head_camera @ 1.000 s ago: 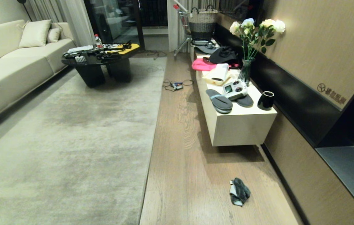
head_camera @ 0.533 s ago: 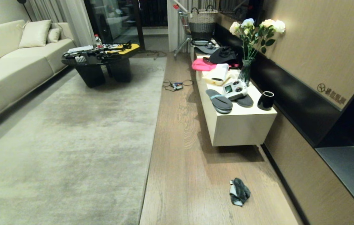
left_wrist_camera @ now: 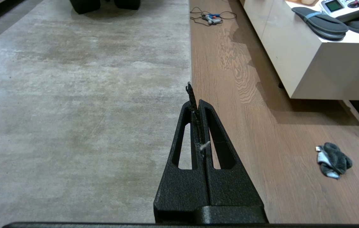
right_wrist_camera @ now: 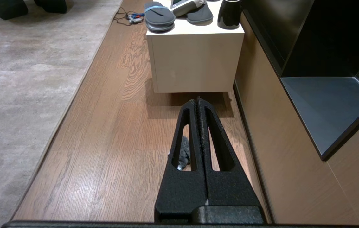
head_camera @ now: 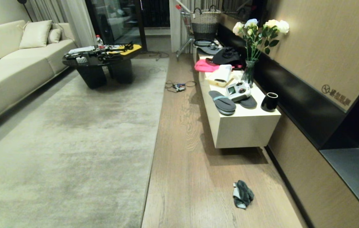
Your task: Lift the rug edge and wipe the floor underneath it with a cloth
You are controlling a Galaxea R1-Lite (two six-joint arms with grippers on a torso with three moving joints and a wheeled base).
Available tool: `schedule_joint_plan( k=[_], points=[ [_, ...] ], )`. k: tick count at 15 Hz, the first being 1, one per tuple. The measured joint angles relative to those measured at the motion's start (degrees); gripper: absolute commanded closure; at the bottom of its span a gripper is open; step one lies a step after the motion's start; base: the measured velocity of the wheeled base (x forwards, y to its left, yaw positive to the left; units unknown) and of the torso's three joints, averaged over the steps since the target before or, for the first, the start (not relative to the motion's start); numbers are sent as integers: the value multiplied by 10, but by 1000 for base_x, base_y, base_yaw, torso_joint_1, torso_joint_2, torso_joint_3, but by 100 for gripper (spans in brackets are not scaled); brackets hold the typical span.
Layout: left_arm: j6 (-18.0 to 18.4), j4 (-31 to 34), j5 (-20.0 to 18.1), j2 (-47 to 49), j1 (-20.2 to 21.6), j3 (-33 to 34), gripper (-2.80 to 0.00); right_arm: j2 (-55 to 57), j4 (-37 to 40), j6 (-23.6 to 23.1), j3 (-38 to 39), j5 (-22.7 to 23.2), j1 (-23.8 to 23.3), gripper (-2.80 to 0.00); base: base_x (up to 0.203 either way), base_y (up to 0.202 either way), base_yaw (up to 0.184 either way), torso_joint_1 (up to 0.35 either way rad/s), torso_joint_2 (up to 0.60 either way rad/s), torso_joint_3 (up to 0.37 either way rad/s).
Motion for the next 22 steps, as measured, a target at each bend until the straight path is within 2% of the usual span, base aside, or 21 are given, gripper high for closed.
schedule_joint_plan(
  k=[22],
  points=[
    [0, 0, 0, 0, 0, 0, 0, 0, -1, 0, 0, 0, 0, 0, 0, 0, 0, 0, 0, 0]
  ],
)
